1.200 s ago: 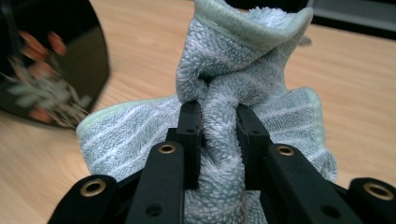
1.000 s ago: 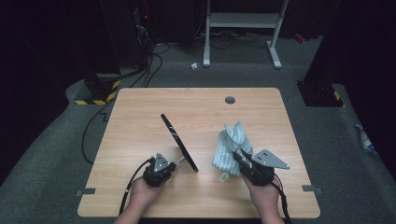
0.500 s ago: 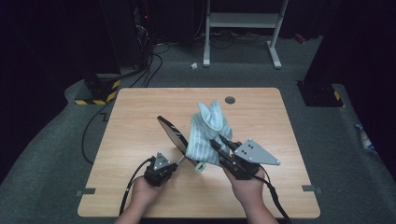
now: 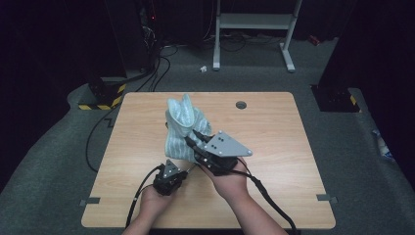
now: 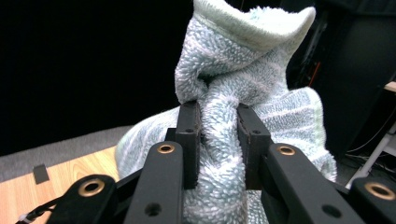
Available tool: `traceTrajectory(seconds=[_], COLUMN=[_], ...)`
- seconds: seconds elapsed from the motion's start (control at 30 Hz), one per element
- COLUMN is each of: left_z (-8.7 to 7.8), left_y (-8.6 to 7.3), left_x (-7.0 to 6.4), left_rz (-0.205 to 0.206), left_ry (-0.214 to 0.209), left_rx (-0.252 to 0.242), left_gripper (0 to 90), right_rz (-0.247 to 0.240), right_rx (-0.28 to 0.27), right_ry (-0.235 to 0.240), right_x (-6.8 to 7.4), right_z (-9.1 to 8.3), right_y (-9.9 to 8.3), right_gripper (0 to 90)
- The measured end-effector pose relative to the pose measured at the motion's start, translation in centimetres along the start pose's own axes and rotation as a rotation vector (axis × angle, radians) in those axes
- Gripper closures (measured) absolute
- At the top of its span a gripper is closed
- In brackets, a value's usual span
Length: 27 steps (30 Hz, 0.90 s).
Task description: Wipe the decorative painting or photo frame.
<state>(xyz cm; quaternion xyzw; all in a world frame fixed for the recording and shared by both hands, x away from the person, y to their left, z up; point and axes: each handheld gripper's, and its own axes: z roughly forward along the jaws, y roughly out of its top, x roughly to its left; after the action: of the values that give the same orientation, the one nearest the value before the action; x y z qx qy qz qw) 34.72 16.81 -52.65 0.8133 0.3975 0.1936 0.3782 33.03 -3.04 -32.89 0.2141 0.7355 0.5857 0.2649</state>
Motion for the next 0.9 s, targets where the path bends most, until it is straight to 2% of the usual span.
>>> traceTrajectory(seconds=[0.17,0.3,0.4,0.6,0.77,0.9], left_z=[0.0,0.0,0.0,0.0,0.0,0.0], left_y=[0.0,0.0,0.0,0.0,0.0,0.0], left_x=[-0.2,-0.2,-0.3,-0.3,-0.2,-0.3], left_rz=[0.013,0.013,0.019,0.018,0.009,0.012], left_ry=[0.013,0.013,0.018,0.020,0.017,0.021], left_rx=[0.001,0.001,0.000,0.000,0.002,0.000], left_gripper=[88.7,88.7,88.7,88.7,88.7,88.7], right_rz=[-0.022,-0.054,-0.068,-0.039,0.003,-0.001], right_rx=[0.032,0.057,0.042,0.007,0.013,0.021], right_ry=[-0.007,-0.017,-0.026,-0.037,-0.042,-0.075], right_x=[0.4,0.7,0.8,0.3,-0.3,0.0], right_z=[1.6,2.0,1.5,0.0,-1.0,-2.0], right_y=[0.2,0.1,-0.3,-1.6,-3.3,-5.2], right_gripper=[72.8,74.9,76.3,76.7,76.7,76.6])
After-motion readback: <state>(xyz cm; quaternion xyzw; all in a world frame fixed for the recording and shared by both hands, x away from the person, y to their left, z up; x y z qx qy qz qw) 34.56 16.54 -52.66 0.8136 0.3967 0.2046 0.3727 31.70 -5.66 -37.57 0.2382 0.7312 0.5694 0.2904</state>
